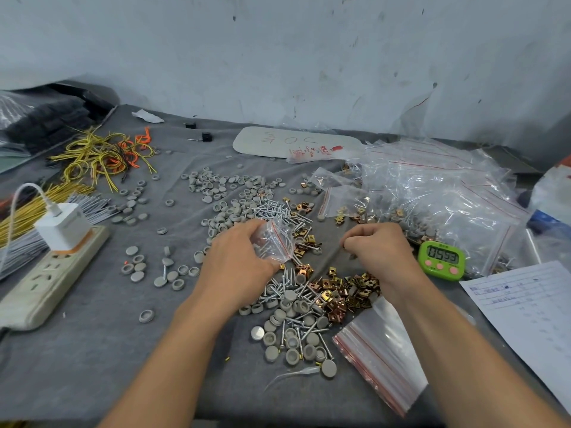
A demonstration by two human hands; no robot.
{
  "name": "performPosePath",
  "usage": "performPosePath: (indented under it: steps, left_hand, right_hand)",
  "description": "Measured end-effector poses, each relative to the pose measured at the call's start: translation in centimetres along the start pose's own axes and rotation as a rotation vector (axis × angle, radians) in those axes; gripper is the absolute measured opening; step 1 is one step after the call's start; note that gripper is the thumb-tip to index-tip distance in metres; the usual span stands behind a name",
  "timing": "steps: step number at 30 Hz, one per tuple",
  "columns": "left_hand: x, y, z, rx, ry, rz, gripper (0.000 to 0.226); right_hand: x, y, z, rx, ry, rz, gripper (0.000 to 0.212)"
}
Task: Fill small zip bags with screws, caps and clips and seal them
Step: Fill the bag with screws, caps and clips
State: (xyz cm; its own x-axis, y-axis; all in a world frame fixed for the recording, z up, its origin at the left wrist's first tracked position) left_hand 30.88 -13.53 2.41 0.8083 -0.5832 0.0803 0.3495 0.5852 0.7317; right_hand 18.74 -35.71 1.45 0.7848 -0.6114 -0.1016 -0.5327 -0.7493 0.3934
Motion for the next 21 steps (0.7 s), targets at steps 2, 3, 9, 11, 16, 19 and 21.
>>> performPosePath:
  steps: [2, 3, 9, 11, 16, 19, 21]
  left_hand:
    - [0.0, 0.0, 0.0, 0.006, 0.003, -0.002, 0.036]
    - [0.0, -0.1, 0.0, 0.009, 0.004, -0.003, 0.037]
    - [-0.2, -0.1, 0.1, 0.018, 0.008, -0.007, 0.045]
    - [-0.2, -0.1, 0.0, 0.024, 0.012, -0.008, 0.046]
    - [-0.1, 0.0, 0.2, 0.002, -0.001, -0.007, 0.044]
    - [-0.2, 0.1, 0.2, -0.036, -0.009, -0.008, 0.048]
    - [-0.2, 0.1, 0.5, -0.037, -0.027, -0.016, 0.053]
  right_hand:
    - [0.1, -0.2, 0.2, 0.083, 0.001, -0.015, 0.035]
    - [0.0, -0.5, 0.2, 0.119, 0.005, -0.034, 0.034]
    - [-1.1, -2.9, -2.4, 0.163, 0.169, -0.251, 0.03]
    - [-1.7, -3.3, -3.5, 0.094, 0.231, -0.251, 0.029]
    - [-2.5, -4.2, -5.1, 0.073, 0.274, -0.18, 0.026]
    - [-2.7, -4.6, -5.7, 0.025, 0.273, -0.11, 0.023]
    - [-2.6, -5.3, -6.3, -0.012, 0.294, -0.087, 0.021]
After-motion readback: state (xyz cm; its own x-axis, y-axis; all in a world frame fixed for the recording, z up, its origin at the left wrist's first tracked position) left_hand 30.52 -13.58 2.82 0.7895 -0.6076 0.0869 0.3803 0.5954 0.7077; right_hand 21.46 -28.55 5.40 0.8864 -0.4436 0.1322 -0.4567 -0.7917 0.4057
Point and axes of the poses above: each hand's wrist, its own x-axis towards the middle knuckle, its own y-axis out of the back of the hand, z = x × y, the point moved 10 cm from there along x, towards the middle knuckle, and after that the axes turned 10 degrees about -z, right-handed, at the moved point
